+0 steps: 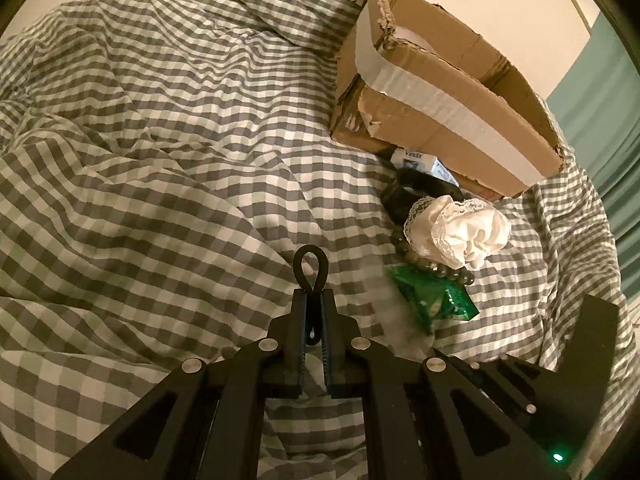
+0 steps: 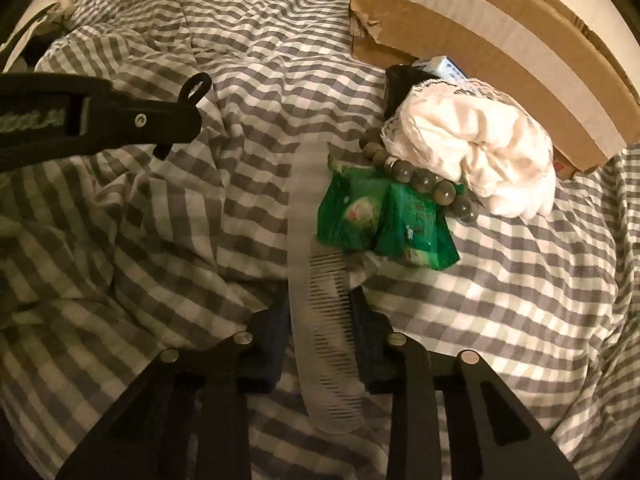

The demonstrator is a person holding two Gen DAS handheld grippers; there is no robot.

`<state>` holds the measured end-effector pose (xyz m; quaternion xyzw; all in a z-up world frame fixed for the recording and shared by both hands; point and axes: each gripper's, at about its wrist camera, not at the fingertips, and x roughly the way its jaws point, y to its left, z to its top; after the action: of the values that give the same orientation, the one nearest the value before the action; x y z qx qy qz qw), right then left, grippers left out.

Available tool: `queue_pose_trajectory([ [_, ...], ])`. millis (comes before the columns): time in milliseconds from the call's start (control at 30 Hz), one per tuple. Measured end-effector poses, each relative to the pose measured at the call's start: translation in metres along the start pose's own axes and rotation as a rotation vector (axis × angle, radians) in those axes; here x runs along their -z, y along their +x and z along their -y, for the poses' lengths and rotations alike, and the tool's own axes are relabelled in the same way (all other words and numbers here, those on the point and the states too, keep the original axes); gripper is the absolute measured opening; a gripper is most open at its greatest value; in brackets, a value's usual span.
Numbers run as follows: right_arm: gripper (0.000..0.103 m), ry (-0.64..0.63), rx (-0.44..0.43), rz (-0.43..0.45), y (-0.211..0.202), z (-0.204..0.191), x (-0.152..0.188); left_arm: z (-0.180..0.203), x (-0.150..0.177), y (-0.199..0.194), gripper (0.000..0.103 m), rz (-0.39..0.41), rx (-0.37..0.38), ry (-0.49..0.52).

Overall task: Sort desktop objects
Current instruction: 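Grasp the clear plastic comb with the right gripper and lift it, then carry the comb into the cardboard box and release it with the right gripper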

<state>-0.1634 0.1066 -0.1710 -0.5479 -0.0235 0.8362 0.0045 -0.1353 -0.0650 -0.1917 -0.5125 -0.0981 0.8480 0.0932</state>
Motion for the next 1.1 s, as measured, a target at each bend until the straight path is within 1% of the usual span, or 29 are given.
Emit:
queue_pose_trajectory([
  [67, 0.026, 0.005, -0.004, 0.004, -0.007, 0.0, 0.004, -0.002, 0.0, -0.002, 0.007, 0.008, 0.002, -0.005],
  [200, 0.026, 0.024, -0.013, 0.035, -0.029, 0.003, 0.012, -0.001, 0.002, -0.011, 0.007, 0.047, 0.005, 0.002],
  [400, 0.026, 0.062, -0.024, 0.107, -0.069, 0.01, 0.019, 0.007, 0.007, -0.027, 0.007, 0.106, 0.006, 0.042],
  [467, 0.026, 0.076, -0.015, 0.132, -0.079, 0.012, 0.021, 0.01, 0.009, -0.031, 0.007, 0.114, 0.006, 0.056],
  [600, 0.026, 0.115, -0.026, 0.179, -0.1, 0.02, 0.025, 0.016, 0.012, -0.038, 0.007, 0.129, -0.002, 0.076],
  [767, 0.026, 0.182, -0.024, 0.254, -0.13, 0.039, 0.027, 0.027, 0.012, -0.051, 0.007, 0.157, 0.004, 0.119],
  [833, 0.026, 0.207, -0.026, 0.281, -0.139, 0.05, 0.022, 0.038, 0.009, -0.059, 0.007, 0.178, 0.002, 0.164],
  [967, 0.026, 0.259, -0.01, 0.356, -0.165, 0.079, 0.008, 0.058, -0.007, -0.075, 0.007, 0.211, 0.03, 0.245],
  [1100, 0.026, 0.284, 0.001, 0.424, -0.188, 0.108, -0.016, 0.081, -0.039, -0.096, 0.007, 0.269, 0.058, 0.325],
])
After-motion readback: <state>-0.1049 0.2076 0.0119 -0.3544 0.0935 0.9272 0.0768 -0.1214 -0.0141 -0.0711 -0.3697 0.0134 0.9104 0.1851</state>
